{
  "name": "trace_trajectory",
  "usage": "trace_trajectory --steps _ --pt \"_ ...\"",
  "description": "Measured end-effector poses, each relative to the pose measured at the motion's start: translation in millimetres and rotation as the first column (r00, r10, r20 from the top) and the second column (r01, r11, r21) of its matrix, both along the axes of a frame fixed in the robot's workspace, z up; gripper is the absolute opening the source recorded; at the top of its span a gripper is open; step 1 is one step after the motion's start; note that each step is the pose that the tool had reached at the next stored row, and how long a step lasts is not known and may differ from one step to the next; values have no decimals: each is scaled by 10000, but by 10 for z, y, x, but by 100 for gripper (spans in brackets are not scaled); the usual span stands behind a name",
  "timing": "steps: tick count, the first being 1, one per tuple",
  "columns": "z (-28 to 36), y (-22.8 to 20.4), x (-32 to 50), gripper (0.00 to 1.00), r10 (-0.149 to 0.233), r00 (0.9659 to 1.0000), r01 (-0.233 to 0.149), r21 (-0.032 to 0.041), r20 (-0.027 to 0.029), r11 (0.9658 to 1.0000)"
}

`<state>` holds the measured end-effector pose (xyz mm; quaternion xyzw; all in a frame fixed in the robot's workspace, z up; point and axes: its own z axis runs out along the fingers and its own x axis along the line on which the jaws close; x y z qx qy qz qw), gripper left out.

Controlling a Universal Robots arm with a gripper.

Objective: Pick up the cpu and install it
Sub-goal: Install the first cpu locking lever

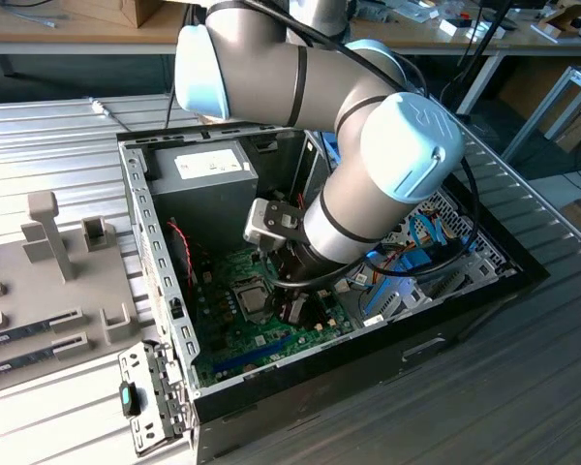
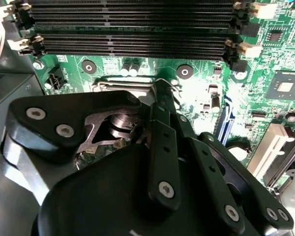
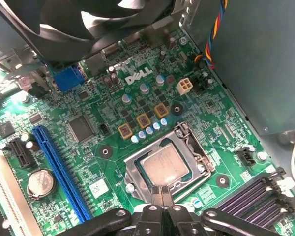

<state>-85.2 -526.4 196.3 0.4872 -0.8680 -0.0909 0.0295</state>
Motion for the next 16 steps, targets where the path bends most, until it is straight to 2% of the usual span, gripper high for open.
trace_trajectory --steps 3,7,10,14,16 --pt "-34 1 7 11 -7 10000 7 -16 1 10000" --pt "-39 0 9 11 -8 10000 8 -18 2 10000" --pt "-16 0 9 11 -9 10000 9 -10 5 10000" --pt "9 -1 25 11 -9 10000 8 34 5 10000" --pt "41 1 26 11 -9 10000 9 63 10 10000"
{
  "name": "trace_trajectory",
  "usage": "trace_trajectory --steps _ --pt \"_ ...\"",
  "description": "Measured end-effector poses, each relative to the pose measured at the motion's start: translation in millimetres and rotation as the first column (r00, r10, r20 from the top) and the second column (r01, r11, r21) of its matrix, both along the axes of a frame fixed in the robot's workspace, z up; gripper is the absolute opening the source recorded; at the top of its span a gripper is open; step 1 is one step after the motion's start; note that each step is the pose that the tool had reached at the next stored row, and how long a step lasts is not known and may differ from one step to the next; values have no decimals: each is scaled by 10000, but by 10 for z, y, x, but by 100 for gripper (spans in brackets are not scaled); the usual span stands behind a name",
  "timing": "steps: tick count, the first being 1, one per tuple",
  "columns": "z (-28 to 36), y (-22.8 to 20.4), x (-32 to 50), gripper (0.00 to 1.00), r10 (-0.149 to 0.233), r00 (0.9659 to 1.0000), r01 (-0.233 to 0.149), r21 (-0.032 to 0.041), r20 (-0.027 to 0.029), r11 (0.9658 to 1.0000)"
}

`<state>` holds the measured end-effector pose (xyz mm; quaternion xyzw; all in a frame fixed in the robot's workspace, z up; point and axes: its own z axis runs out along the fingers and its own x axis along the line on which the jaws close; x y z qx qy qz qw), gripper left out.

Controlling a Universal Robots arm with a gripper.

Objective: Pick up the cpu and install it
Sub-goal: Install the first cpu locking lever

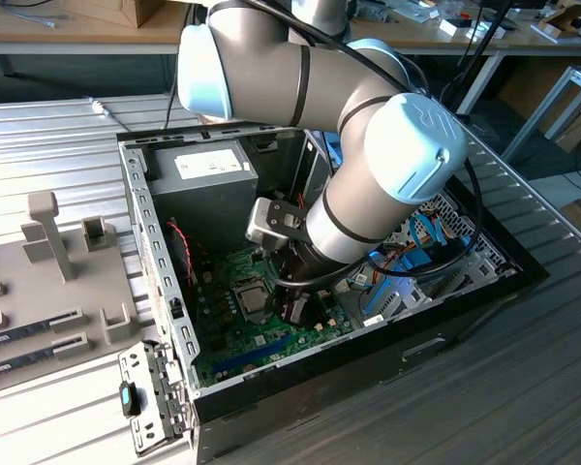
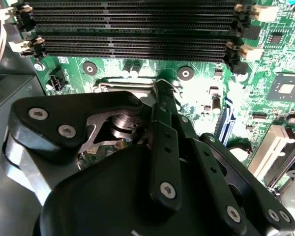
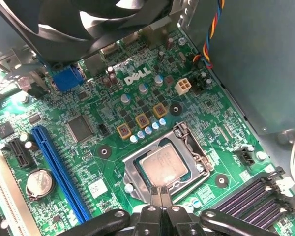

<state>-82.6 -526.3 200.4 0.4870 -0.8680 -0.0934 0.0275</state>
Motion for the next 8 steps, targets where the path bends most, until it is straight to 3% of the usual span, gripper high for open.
trace_trajectory --steps 4,8 --pt "24 -1 -1 11 0 10000 0 74 -4 10000" --pt "25 -1 -3 11 2 10000 -2 90 -6 10000"
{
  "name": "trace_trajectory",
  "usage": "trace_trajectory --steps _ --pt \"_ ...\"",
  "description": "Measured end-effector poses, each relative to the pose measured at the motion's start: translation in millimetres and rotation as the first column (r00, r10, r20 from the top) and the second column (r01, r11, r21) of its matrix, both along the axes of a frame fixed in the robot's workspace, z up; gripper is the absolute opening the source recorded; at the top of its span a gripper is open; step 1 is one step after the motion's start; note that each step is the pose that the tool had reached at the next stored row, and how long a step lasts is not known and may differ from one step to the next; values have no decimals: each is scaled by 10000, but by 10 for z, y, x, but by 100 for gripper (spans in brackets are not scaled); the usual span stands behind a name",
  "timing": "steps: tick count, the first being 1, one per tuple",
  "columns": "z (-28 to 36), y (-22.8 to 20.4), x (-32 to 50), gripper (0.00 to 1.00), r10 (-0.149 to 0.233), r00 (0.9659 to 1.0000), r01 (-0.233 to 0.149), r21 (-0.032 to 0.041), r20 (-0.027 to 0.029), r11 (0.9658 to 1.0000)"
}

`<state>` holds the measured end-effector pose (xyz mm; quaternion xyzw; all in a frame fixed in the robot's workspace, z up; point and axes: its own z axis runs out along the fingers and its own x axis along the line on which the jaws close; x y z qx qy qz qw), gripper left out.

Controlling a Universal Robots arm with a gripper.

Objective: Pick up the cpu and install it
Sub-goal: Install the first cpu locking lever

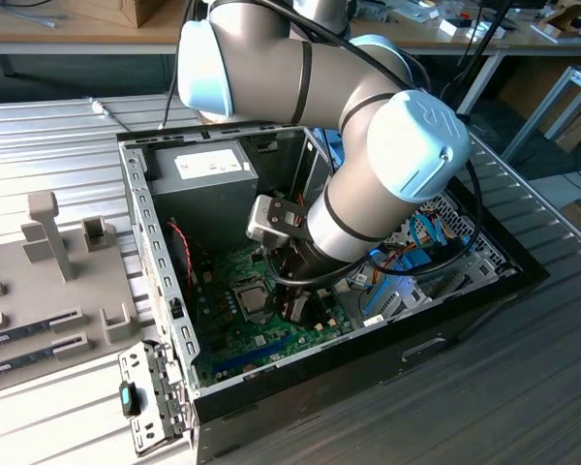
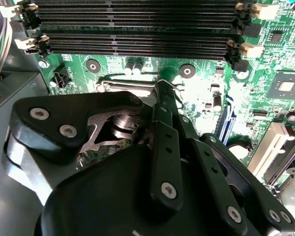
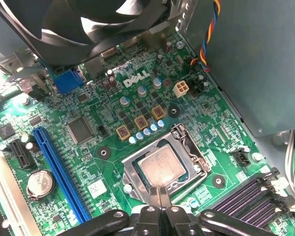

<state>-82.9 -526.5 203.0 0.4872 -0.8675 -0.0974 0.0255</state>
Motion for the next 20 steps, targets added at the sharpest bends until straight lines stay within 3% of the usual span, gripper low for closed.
trace_trajectory --steps 14,20 --pt "3 27 41 11 -3 10000 3 -2 -21 10000" --pt "-61 26 58 11 -1 9999 1 7 -150 10000"
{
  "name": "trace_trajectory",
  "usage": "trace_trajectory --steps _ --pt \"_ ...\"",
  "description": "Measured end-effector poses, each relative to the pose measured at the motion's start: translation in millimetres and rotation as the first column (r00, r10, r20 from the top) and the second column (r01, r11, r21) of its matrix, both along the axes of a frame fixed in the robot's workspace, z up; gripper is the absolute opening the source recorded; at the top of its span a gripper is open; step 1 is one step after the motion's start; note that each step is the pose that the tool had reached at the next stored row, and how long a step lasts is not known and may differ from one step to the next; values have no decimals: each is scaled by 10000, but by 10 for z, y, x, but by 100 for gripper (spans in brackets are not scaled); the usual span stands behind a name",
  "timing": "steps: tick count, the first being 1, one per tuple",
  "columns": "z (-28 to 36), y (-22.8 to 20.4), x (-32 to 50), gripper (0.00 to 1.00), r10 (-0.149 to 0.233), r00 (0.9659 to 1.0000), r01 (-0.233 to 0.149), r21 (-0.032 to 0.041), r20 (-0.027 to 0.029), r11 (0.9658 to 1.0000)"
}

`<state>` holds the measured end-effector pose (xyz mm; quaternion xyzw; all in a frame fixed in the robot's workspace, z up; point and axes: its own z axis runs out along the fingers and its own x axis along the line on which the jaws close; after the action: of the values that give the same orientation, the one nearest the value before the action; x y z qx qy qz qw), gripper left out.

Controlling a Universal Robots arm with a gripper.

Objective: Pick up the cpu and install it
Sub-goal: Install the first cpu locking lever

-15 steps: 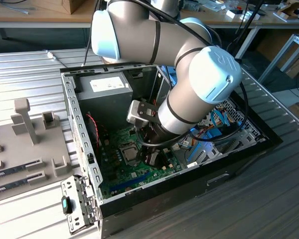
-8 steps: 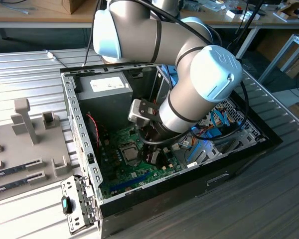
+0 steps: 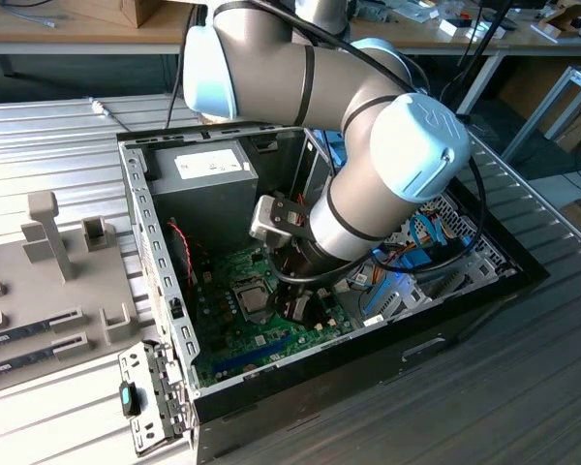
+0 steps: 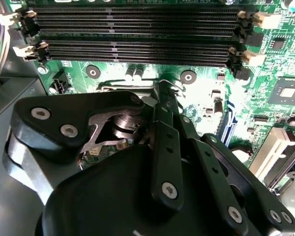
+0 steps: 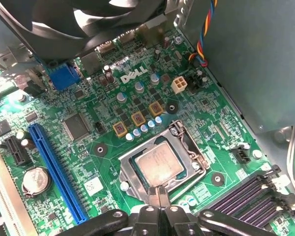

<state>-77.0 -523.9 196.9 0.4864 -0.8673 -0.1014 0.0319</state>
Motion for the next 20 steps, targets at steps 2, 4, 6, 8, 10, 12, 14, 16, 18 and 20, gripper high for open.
trace_trajectory --steps 2,4,6,8,10,12,14,16,18,20 --pt "-6 1 18 11 3 10000 -3 8 -12 10000" --pt "-6 1 27 11 7 10000 -7 11 -11 10000" --pt "-5 0 26 11 7 10000 -7 80 -12 10000" --pt "-6 -6 14 11 10 10000 -10 373 -7 9993" --pt "-11 -39 9 11 8 10000 -7 861 -10 9963" --pt "-21 -119 36 11 8 10000 -4 871 -43 9962" --pt "-33 -138 69 11 9 10000 -2 871 -83 9962" --pt "-44 -153 69 11 9 10000 -1 868 -92 9962" --pt "-56 -167 69 11 9 9999 0 868 -103 9962" --pt "-68 -188 72 11 10 9999 1 865 -121 9963"
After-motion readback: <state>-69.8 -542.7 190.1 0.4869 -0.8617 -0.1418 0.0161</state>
